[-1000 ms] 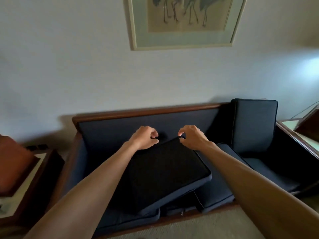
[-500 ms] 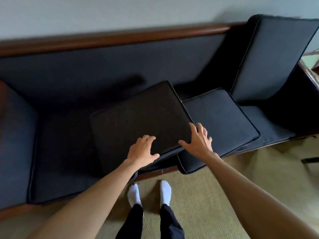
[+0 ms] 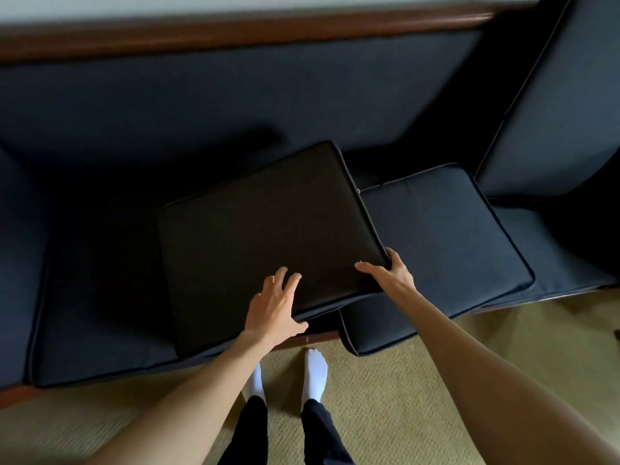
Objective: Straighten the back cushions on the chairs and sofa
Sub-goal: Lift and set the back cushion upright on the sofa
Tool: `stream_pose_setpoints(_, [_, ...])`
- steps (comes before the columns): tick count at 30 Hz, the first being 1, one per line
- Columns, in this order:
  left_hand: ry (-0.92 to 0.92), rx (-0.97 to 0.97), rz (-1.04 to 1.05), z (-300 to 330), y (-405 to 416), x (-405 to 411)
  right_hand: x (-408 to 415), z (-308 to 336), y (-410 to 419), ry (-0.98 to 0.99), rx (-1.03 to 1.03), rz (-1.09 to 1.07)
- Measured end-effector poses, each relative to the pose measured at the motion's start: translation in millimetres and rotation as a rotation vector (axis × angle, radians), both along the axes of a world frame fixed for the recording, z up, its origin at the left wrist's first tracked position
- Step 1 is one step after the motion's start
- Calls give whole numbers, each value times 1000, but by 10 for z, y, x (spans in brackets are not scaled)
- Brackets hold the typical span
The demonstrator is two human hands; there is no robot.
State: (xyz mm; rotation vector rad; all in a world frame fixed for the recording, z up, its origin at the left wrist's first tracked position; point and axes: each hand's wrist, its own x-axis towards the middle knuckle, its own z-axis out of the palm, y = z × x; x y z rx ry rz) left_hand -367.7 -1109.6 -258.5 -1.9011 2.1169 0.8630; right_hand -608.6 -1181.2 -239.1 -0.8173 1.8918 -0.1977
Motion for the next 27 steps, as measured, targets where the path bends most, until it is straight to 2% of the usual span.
stream_pose_setpoints(3, [39, 42, 23, 46, 21, 43, -43, 39, -69, -32, 67, 20])
stream_pose_setpoints(9, [18, -32, 142, 398, 96, 289, 179, 459, -112, -124, 205, 141])
stream_pose_setpoints(14, [6, -193, 176, 939, 5, 683, 675, 1201, -312, -221, 251, 210])
stream_pose_setpoints(18, [41, -292, 185, 1342, -85, 1015, 1150, 1765, -583, -220, 270, 259])
stream_pose_setpoints(23, [45, -379, 297, 1554, -228, 1352, 1735, 2277, -875, -174, 98, 278])
stream_pose_setpoints(27, [119, -386, 389, 1707, -485, 1653, 2083, 2522, -710, 176, -270, 623])
